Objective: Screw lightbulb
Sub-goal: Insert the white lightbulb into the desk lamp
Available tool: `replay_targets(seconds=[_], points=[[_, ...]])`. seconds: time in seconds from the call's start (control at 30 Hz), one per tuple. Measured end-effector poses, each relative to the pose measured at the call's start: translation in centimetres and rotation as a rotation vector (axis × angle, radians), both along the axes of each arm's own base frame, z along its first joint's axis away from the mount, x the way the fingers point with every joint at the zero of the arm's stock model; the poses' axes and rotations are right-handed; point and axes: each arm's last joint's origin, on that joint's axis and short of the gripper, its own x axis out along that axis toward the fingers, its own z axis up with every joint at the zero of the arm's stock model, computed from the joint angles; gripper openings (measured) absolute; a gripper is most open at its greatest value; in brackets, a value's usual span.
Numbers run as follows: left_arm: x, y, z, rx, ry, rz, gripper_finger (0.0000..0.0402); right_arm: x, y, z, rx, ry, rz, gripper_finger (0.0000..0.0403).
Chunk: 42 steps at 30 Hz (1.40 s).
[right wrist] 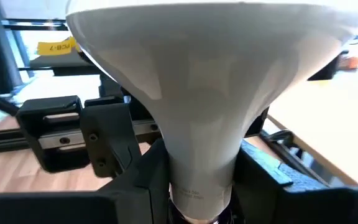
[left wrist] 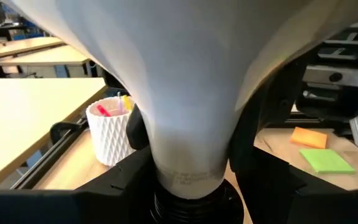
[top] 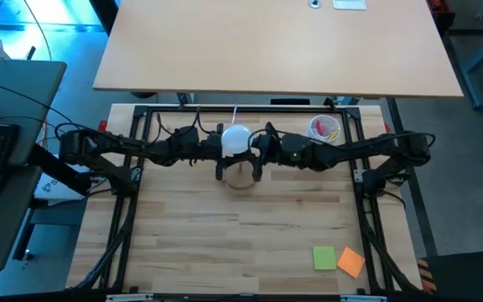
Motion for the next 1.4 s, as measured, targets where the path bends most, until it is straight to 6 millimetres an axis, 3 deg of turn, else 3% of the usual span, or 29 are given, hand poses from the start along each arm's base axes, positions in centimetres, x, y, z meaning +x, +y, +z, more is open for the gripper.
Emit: replay_targets(seconds=[0.27,0.63,1.07,1.4], points=[[0.0,0.1,-0.2,0.007,0.014,0.035,0.0174,-0.1,-1.0,-0.2,0.016,0.019,0.015,0.0228],[0.0,0.1,-0.4,-0.010,0.032,0.059,0.0172,-1.1,-1.0,0.8,0.052,0.018,0.033,0.0237],[0.0,0.1,-0.4,-0.009,0.032,0.065,0.0172,-1.2,-1.4,0.7,0.166,0.013,0.088,0.0284],[0.0,0.0,-0.4,-0.011,0.033,0.065,0.0172,-1.3,-1.8,0.6,0.170,0.030,0.075,0.0289]])
